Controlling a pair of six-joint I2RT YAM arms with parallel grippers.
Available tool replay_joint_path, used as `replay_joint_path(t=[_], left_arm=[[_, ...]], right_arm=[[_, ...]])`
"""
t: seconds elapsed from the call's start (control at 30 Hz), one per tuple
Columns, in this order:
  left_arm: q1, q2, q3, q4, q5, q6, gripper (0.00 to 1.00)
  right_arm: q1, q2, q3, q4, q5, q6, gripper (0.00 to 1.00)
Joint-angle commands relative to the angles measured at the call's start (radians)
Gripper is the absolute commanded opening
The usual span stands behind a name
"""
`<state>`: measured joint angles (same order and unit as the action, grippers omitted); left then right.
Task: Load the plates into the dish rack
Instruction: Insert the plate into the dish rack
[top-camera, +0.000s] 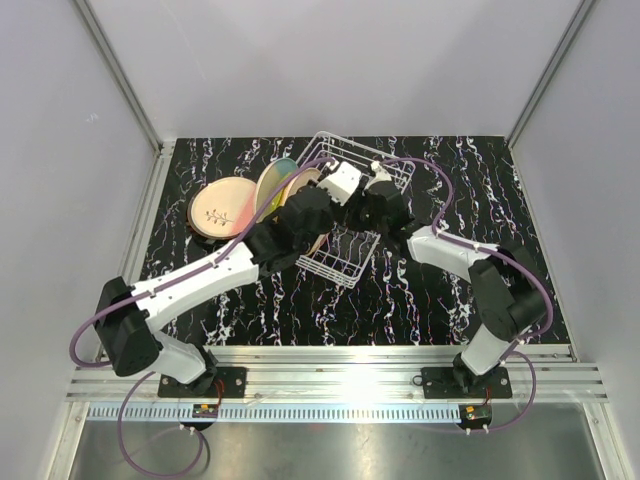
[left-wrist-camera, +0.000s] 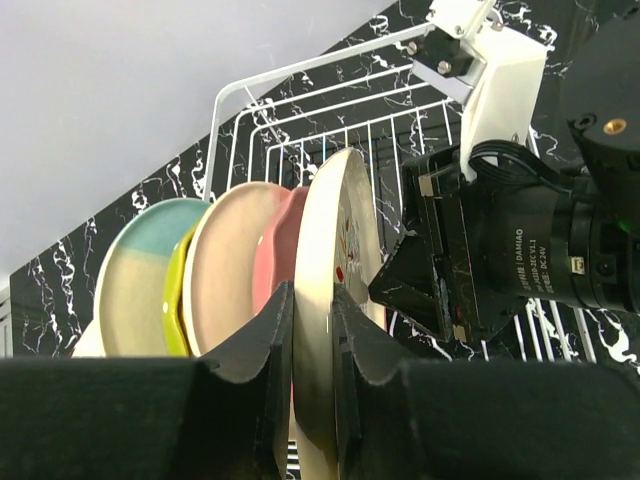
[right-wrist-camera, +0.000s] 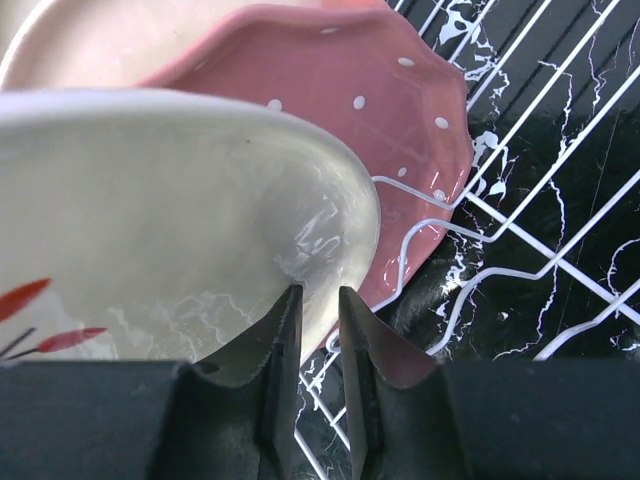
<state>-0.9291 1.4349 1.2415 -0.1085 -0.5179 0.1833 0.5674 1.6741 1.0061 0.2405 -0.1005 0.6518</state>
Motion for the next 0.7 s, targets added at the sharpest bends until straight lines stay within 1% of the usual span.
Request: replay_joint_path(t=[0.0, 0.37, 0.5, 0.57, 0.6, 0.67], left_arm=[[0.001, -0.025, 0.003, 0.205, -0.027, -0.016, 0.0], [0.01, 0.025, -0.01, 0.205, -0.071, -0.022, 0.0], [0.013, 0.044, -0.01, 0.204, -0.076, -0.03, 0.06], [0.016, 0.047, -0.011, 0.204, -0.083, -0.033, 0.07], [0.016, 0.047, -0.013, 0.204, -0.083, -0.036, 0.11], [0.026, 0.05, -0.007, 0.188, -0.076, -0.05, 0.12]], right_arm=[[-0.008, 0.009, 0.034, 0.052, -0.028, 0.002, 0.29], [-0.029, 0.038, 0.029, 0.062, -0.051, 0.014, 0.29], [-0.037, 0.041, 0.035, 0.057, -0.059, 0.016, 0.31], [-0.037, 0.036, 0.035, 0.049, -0.061, 0.014, 0.32], [-0.037, 0.032, 0.035, 0.042, -0.059, 0.011, 0.33], [-0.04, 0.018, 0.031, 0.034, -0.059, 0.009, 0.34]])
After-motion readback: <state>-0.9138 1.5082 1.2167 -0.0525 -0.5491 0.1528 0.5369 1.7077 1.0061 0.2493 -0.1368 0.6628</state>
